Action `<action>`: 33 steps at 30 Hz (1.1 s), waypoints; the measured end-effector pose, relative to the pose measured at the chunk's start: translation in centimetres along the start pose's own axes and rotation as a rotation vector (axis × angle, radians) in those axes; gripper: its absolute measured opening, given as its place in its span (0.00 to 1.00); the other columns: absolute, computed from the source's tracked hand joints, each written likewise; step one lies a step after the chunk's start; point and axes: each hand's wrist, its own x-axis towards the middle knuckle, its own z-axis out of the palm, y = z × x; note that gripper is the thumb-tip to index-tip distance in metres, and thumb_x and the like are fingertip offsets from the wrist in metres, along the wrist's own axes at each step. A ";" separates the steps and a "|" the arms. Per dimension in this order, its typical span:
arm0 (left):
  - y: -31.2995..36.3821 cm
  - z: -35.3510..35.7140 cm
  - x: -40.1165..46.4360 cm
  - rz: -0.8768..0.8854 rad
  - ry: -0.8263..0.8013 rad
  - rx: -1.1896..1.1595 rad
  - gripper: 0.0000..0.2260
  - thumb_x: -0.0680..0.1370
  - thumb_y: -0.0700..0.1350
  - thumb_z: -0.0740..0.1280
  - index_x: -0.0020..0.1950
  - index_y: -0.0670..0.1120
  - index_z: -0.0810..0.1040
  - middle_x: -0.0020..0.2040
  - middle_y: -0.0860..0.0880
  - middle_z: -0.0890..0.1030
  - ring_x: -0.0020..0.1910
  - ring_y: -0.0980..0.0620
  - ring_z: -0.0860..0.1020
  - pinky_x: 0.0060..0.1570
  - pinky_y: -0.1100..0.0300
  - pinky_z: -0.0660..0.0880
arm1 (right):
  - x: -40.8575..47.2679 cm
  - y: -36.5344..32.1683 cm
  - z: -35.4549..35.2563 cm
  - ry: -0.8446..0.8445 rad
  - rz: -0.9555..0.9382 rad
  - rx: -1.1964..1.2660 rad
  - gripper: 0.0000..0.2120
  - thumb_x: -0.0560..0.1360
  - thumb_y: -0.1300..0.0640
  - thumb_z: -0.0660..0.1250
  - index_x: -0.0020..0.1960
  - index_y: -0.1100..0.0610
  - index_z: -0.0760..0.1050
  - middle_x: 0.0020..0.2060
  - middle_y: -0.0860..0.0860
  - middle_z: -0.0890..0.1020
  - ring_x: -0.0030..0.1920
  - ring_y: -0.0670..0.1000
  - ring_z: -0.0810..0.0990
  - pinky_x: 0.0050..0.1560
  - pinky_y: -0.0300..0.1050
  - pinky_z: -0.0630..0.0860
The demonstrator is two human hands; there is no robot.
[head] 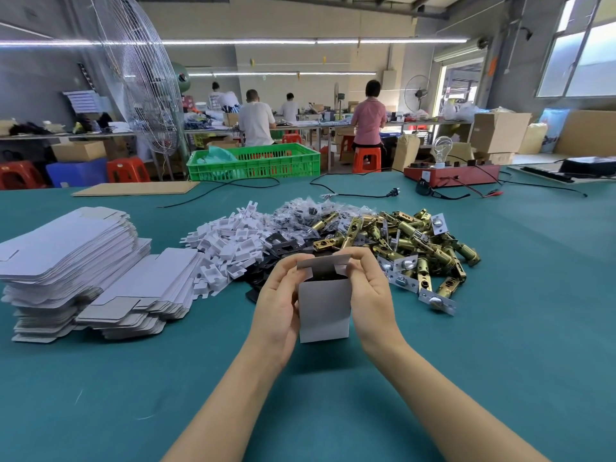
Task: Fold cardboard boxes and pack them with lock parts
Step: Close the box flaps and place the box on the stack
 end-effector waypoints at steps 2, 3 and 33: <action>0.0 0.0 -0.1 0.006 0.001 0.015 0.16 0.81 0.39 0.61 0.40 0.54 0.83 0.46 0.50 0.85 0.37 0.57 0.80 0.32 0.64 0.76 | -0.2 0.2 0.2 0.039 -0.019 -0.015 0.18 0.81 0.67 0.52 0.45 0.52 0.75 0.40 0.44 0.80 0.43 0.43 0.76 0.45 0.33 0.70; 0.0 0.1 -0.1 0.005 0.004 0.016 0.16 0.81 0.39 0.61 0.40 0.53 0.83 0.49 0.49 0.86 0.38 0.57 0.81 0.32 0.64 0.76 | -0.3 0.4 0.3 0.052 -0.025 -0.021 0.18 0.80 0.67 0.52 0.44 0.52 0.76 0.40 0.45 0.80 0.43 0.45 0.76 0.45 0.36 0.71; -1.4 0.2 -1.2 0.411 0.098 0.627 0.09 0.82 0.47 0.60 0.54 0.60 0.76 0.50 0.66 0.79 0.49 0.65 0.76 0.49 0.74 0.68 | -1.0 1.3 0.3 0.018 -0.175 -0.189 0.09 0.80 0.52 0.57 0.57 0.43 0.72 0.43 0.35 0.76 0.44 0.40 0.74 0.48 0.33 0.69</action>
